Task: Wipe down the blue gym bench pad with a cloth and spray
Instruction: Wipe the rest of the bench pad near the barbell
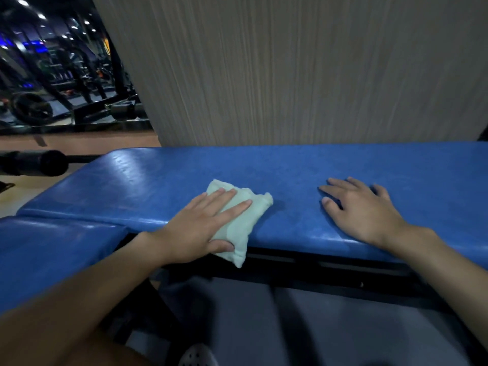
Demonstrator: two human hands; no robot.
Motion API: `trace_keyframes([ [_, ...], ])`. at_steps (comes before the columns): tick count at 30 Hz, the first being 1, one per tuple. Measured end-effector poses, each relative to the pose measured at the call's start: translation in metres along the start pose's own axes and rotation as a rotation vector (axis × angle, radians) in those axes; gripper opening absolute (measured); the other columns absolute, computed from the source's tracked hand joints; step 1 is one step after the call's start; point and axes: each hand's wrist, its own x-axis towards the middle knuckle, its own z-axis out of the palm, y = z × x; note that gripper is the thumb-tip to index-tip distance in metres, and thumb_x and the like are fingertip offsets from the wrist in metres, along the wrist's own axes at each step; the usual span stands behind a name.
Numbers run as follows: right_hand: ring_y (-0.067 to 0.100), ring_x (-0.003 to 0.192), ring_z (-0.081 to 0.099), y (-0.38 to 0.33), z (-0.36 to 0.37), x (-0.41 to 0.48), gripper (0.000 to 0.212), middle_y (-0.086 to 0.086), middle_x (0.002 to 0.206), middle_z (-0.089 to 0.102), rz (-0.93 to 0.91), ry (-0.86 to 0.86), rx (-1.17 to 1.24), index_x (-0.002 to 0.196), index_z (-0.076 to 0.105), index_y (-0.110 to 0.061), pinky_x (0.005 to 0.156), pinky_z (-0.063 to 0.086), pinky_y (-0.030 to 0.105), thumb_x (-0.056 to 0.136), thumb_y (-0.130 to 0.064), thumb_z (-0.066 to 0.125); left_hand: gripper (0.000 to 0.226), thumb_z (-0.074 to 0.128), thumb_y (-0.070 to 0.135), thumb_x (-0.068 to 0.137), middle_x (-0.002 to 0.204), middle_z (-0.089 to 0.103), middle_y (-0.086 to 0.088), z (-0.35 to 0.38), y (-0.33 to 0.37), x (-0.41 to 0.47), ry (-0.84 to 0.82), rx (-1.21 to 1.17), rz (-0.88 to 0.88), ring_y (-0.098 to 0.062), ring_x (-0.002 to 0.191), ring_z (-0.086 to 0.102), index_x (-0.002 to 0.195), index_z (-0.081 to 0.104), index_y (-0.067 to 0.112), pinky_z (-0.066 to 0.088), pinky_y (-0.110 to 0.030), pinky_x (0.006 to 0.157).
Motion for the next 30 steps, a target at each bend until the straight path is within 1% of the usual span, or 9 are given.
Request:
trace_keyframes([
  [4,0.025,0.139,0.040,-0.001,-0.001,0.001,0.035,-0.003,0.137,0.058,0.012,0.102,0.162,0.130,0.056,-0.028,0.114,0.022,0.049,0.102,-0.035,0.036,0.087,0.026,0.077,0.081,0.167,0.007,-0.006,-0.003,0.043,0.019,0.024,0.023,-0.017,-0.032,0.152,0.009,0.148,-0.022,0.050,0.013,-0.052,0.121],
  [6,0.030,0.130,0.050,-0.004,-0.008,-0.005,0.038,0.007,0.135,0.062,0.062,0.206,0.290,0.135,0.057,-0.018,0.110,0.034,0.043,0.103,-0.029,0.040,0.088,0.033,0.073,0.086,0.167,0.001,-0.005,-0.005,0.069,0.034,0.032,0.030,0.004,-0.029,0.152,0.002,0.151,-0.018,0.046,0.007,-0.049,0.121],
  [9,0.030,0.128,0.051,-0.016,-0.011,-0.023,0.039,0.010,0.137,0.060,0.107,0.347,0.426,0.137,0.055,-0.010,0.105,0.037,0.036,0.102,-0.021,0.044,0.091,0.047,0.068,0.090,0.167,-0.005,-0.001,-0.015,0.086,0.045,0.011,-0.068,0.022,-0.021,0.152,-0.006,0.154,-0.012,0.042,0.001,-0.045,0.122],
  [12,0.029,0.121,0.054,-0.052,-0.003,-0.046,0.033,0.012,0.124,0.065,-0.088,0.499,0.268,0.122,0.063,-0.005,0.105,0.034,0.034,0.094,-0.013,0.049,0.088,0.035,0.075,0.085,0.167,0.002,0.007,-0.019,0.067,0.029,0.061,-0.332,-0.004,-0.008,0.152,-0.006,0.158,0.005,0.036,0.000,-0.037,0.123],
  [14,0.030,0.116,0.058,-0.084,0.011,-0.049,0.035,0.012,0.114,0.068,-0.210,0.549,0.160,0.107,0.069,-0.004,0.103,0.033,0.034,0.085,-0.018,0.045,0.083,0.023,0.068,0.084,0.165,0.015,0.005,-0.017,0.042,0.019,0.187,-0.442,-0.101,-0.009,0.152,0.004,0.156,0.024,0.028,0.007,-0.039,0.124],
  [16,0.031,0.119,0.059,-0.118,0.029,-0.040,0.043,0.013,0.117,0.068,-0.242,0.512,0.048,0.106,0.070,-0.005,0.105,0.033,0.038,0.085,-0.027,0.040,0.083,0.016,0.061,0.083,0.163,0.025,-0.001,-0.011,0.019,0.014,0.245,-0.418,-0.224,-0.014,0.152,0.012,0.153,0.034,0.020,0.011,-0.042,0.124],
  [21,0.034,0.126,0.049,-0.139,0.071,-0.021,0.052,0.013,0.134,0.058,-0.159,0.365,-0.193,0.129,0.059,-0.013,0.109,0.034,0.050,0.099,-0.045,0.031,0.090,-0.004,0.065,0.077,0.165,0.017,0.007,0.000,0.011,0.015,0.060,-0.234,-0.305,-0.013,0.153,0.008,0.156,0.025,0.032,0.007,-0.040,0.123],
  [26,0.035,0.126,0.055,-0.081,0.074,-0.038,0.044,0.014,0.135,0.060,-0.214,0.532,-0.244,0.126,0.065,-0.015,0.107,0.040,0.049,0.096,-0.040,0.045,0.082,-0.003,0.067,0.082,0.164,0.021,0.007,-0.001,0.015,0.018,0.106,-0.160,-0.302,-0.018,0.152,0.013,0.153,0.027,0.039,0.014,-0.045,0.120],
  [30,0.034,0.125,0.057,-0.049,0.070,-0.054,0.041,0.013,0.131,0.063,-0.041,0.715,-0.213,0.121,0.069,-0.012,0.106,0.040,0.049,0.096,-0.033,0.043,0.074,-0.005,0.063,0.083,0.163,0.020,0.011,0.001,0.031,0.027,0.056,-0.127,-0.283,-0.020,0.151,0.014,0.152,0.018,0.050,0.014,-0.053,0.119],
])
